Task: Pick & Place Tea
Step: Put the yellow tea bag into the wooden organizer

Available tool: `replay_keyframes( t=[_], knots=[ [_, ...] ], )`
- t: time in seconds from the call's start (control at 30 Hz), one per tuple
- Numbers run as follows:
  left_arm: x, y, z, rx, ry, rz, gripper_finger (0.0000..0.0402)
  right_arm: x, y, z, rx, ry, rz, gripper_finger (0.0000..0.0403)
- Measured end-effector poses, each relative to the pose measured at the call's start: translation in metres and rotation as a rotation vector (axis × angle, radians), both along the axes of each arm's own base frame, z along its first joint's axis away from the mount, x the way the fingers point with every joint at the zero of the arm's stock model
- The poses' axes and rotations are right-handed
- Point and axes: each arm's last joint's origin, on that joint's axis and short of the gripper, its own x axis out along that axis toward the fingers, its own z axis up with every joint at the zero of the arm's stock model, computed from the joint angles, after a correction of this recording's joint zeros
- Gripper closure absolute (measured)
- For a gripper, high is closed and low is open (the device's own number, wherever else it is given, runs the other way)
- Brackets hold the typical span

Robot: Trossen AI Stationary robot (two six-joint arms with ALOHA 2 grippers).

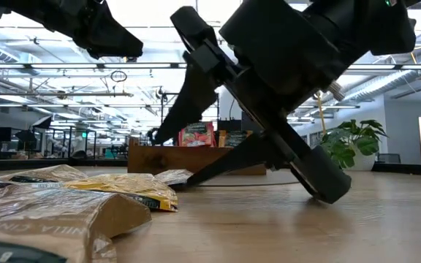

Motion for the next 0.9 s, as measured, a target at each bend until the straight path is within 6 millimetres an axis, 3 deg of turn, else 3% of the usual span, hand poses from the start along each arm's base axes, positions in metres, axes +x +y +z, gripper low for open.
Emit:
replay_keyframes(
  t=[0.33, 0.63, 0.9],
  knots=[
    [0.0, 0.0, 0.0, 0.005, 0.003, -0.001, 0.0236, 0.009, 0.003, 0.009, 0.291, 0.048, -0.019, 0.0211],
    [0.0, 0.001, 0.0, 0.004, 0.002, 0.002, 0.0236, 0.023, -0.009, 0.011, 0.407, -0.007, 0.018, 0.0211],
    [0.001, 0.005, -0.001, -0.023, 0.001, 0.032, 0.0236, 0.037, -0.018, 0.022, 0.555, -0.206, -0.129, 0.0211]
  ],
)
